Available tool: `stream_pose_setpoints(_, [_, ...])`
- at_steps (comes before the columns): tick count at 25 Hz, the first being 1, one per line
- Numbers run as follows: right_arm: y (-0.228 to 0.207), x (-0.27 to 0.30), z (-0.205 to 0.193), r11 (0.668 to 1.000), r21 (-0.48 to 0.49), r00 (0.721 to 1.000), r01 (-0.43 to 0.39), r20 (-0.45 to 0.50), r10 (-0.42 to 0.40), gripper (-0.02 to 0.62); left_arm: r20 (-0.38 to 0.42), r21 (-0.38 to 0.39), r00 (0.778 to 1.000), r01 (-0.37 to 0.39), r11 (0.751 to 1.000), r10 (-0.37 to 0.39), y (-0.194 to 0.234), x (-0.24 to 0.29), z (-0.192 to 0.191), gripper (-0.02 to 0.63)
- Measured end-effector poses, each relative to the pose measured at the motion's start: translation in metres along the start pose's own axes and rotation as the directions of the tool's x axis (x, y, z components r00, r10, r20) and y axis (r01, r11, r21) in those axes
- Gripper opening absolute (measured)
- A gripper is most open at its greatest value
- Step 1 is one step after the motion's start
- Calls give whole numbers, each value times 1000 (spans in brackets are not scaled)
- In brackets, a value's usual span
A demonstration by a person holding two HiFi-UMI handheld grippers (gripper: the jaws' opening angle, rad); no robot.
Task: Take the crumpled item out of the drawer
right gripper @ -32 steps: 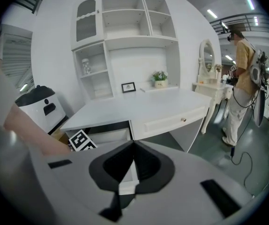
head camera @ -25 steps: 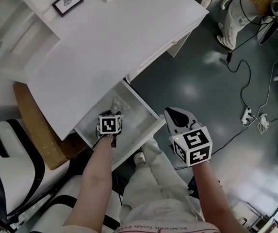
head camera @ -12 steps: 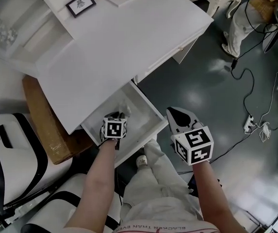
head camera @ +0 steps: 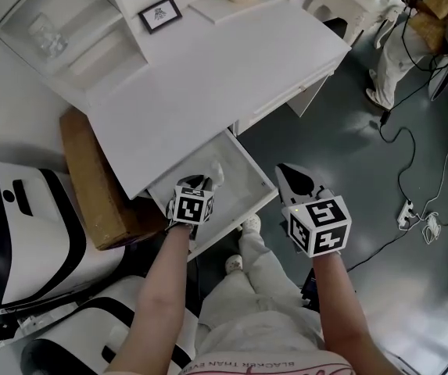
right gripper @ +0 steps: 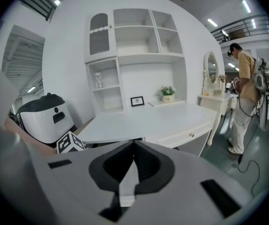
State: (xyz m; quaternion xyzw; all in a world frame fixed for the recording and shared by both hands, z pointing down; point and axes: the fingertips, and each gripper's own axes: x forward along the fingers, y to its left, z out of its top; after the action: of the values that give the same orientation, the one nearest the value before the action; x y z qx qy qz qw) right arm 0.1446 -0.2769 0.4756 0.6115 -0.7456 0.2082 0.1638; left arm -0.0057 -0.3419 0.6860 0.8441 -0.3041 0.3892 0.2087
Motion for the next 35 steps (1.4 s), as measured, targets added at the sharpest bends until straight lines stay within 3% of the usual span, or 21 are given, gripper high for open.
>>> stream_pose_setpoints(9, [22,-35,24,999,-51,997,10,72,-6,6,121,38,993,-17,999,12,-3,-57,28,74])
stream_pose_setpoints(20, [47,-73,47,995,-96,989,23,148,-8,6,278,78,956,-116,990,91,-2,-138,63,60])
stream_pose_setpoints(29, [53,-92,82,986,-167,977,-7,211,43,6,393,25,903,-195,980,170,0,-200,97,57])
stream_pose_setpoints(35, [47,-102,107,976,-215,966,-31,243,85,6,468,-53,851,-244,968,240,1,-237,125,49])
